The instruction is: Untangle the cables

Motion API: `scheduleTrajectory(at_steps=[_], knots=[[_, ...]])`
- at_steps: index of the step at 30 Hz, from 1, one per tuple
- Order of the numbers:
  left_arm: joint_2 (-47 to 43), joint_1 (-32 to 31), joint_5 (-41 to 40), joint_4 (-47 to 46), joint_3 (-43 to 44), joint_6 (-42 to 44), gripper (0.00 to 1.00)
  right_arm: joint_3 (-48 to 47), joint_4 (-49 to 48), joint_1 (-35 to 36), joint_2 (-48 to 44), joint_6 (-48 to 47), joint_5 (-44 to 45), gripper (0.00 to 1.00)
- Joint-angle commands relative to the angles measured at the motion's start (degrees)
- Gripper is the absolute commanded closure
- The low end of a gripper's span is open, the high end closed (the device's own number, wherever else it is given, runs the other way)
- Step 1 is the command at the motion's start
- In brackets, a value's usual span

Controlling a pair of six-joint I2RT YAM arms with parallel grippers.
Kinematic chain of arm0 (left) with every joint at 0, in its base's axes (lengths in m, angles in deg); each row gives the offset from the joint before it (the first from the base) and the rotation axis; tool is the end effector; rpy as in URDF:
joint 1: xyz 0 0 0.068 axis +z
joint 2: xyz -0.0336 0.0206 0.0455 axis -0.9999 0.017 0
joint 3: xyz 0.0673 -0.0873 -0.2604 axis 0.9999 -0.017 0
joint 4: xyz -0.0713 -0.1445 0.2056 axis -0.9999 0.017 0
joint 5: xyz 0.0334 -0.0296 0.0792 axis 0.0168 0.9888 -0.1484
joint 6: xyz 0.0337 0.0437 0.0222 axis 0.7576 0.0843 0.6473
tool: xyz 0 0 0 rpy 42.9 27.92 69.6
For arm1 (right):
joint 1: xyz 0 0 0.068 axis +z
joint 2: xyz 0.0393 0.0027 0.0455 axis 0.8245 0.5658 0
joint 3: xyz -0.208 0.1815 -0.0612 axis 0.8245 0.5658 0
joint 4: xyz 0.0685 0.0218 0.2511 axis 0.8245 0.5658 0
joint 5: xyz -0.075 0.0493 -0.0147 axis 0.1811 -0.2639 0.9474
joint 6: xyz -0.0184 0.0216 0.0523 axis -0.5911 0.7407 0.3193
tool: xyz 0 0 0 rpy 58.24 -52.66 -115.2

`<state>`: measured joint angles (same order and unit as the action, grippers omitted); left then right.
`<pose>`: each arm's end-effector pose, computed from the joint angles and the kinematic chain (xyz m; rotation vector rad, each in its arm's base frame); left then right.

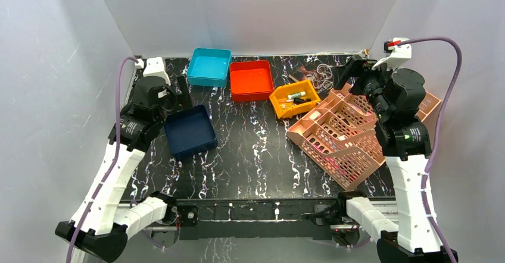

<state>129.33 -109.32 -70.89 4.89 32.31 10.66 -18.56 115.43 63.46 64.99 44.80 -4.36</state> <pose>0.1954 -0.0549 0.4246 -0.1812 1.8929 -0.0634 0.1637 0.0231 0.4868 0.0664 1.5862 0.2936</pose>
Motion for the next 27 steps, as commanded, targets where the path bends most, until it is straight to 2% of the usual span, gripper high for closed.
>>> scheduleTrajectory(at_steps=[1, 7, 12, 22, 27], knots=[[-2.0, 0.5, 1.0, -0.3, 0.2, 0.9, 0.02, -0.6, -2.7, -0.3, -1.7, -1.7, -0.4, 0.02], [-4.0, 0.6, -0.3, -2.9, -1.8, 0.3, 0.02, 1.7, -4.7, -0.4, -4.2, -2.2, 0.3, 0.02], [-5.4, 0.6, -5.4, -3.1, -3.7, -1.3, 0.02, 1.0, -2.9, -0.4, -3.1, -2.3, 1.1, 0.02], [-5.2, 0.6, -5.8, -3.1, -6.5, -1.1, 0.02, -8.5, 7.4, -0.4, 8.1, -4.3, -5.5, 0.02], [-5.2, 0.6, -4.8, -3.0, -9.1, -1.4, 0.02, -10.7, 5.6, 1.2, 13.7, -2.5, -6.0, 0.02]])
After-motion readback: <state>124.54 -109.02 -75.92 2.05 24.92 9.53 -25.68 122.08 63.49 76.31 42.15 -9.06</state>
